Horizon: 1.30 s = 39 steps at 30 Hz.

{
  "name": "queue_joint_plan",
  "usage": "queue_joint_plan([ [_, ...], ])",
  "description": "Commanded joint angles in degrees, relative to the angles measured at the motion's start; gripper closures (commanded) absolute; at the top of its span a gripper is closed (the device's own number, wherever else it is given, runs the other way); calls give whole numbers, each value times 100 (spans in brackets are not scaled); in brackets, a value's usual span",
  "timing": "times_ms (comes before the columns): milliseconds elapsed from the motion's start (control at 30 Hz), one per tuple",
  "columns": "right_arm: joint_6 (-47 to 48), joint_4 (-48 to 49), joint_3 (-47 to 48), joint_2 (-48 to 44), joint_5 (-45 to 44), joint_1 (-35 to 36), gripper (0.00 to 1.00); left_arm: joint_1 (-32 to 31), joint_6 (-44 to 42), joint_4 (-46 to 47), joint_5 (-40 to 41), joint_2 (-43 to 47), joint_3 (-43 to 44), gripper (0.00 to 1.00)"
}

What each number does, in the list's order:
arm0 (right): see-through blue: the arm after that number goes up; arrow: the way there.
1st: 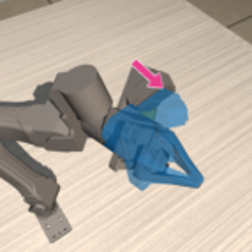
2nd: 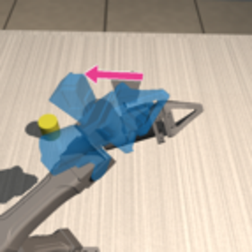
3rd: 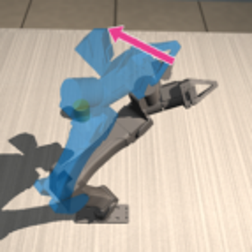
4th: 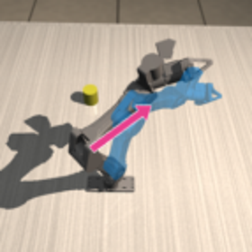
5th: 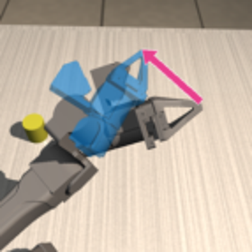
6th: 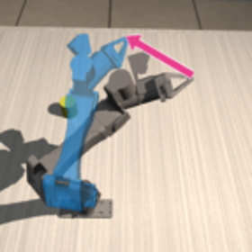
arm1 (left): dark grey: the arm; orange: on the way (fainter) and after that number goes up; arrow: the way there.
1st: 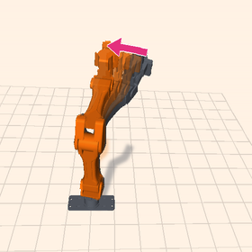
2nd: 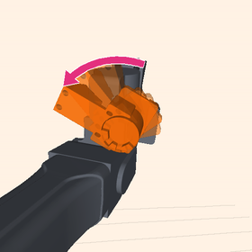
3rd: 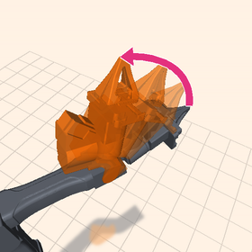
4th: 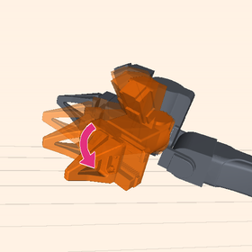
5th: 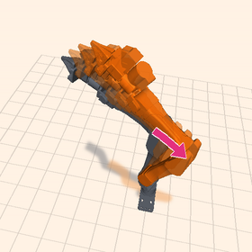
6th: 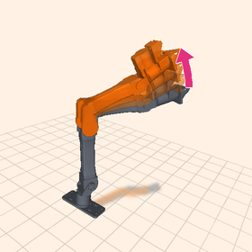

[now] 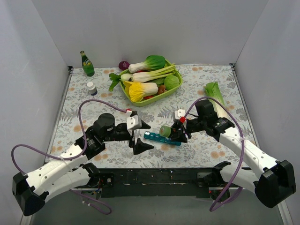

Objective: Sort the pills into containers

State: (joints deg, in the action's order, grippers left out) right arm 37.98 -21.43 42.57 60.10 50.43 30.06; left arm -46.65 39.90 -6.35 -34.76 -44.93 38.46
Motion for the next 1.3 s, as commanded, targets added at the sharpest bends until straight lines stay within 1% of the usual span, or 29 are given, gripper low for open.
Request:
queue_joint_plan([
  [0,157,-37,59,-33,344,-18,98,-72,-2195,546,-4,-639,188,2],
  [33,166,-37,41,-33,353,-18,99,-89,-2249,599,13,-892,249,2],
  [200,166,-19,50,2,379,-18,99,-212,-2408,1030,101,-1386,443,2],
  [467,140,16,32,11,406,-18,98,-485,-2101,1382,233,-1844,514,2],
  [533,140,16,32,11,414,-18,99,-520,-2048,1400,251,-1958,575,4],
  [600,122,16,41,20,406,-18,99,-546,-1969,1356,225,-2072,628,9],
  [633,122,7,41,11,406,-18,98,-555,-1960,1330,198,-2116,663,15],
  [700,122,7,41,2,397,-18,98,-564,-1916,1181,163,-2178,759,21],
  [733,122,-1,41,2,397,-18,98,-564,-1907,1119,163,-2248,795,31],
  [767,131,-1,33,-7,397,-18,98,-564,-1898,1040,163,-2283,865,35],
  [833,122,-1,32,-15,388,-18,98,-564,-1819,855,163,-2345,935,49],
  [867,131,-1,24,-15,379,-18,98,-564,-1784,794,172,-2354,953,63],
  [933,140,-1,24,-15,362,-18,99,-564,-1583,679,207,-2371,1014,80],
  [967,149,-10,24,-15,353,-18,98,-564,-1477,670,303,-2380,1032,99],
  [1000,140,-10,24,-15,327,-18,99,-564,-1311,496,373,-2380,1102,100],
  [1100,175,-28,32,-33,169,-18,98,-538,-170,363,750,-2354,1242,100],
  [1133,175,-28,32,-42,125,-18,98,-486,651,345,795,-2337,1261,100],
  [1233,193,-37,24,-77,-86,-18,99,-345,2165,336,1059,-2144,1182,100],
  [1267,201,-37,15,-94,-113,-18,98,-231,3067,336,1042,-2073,1129,100],
])
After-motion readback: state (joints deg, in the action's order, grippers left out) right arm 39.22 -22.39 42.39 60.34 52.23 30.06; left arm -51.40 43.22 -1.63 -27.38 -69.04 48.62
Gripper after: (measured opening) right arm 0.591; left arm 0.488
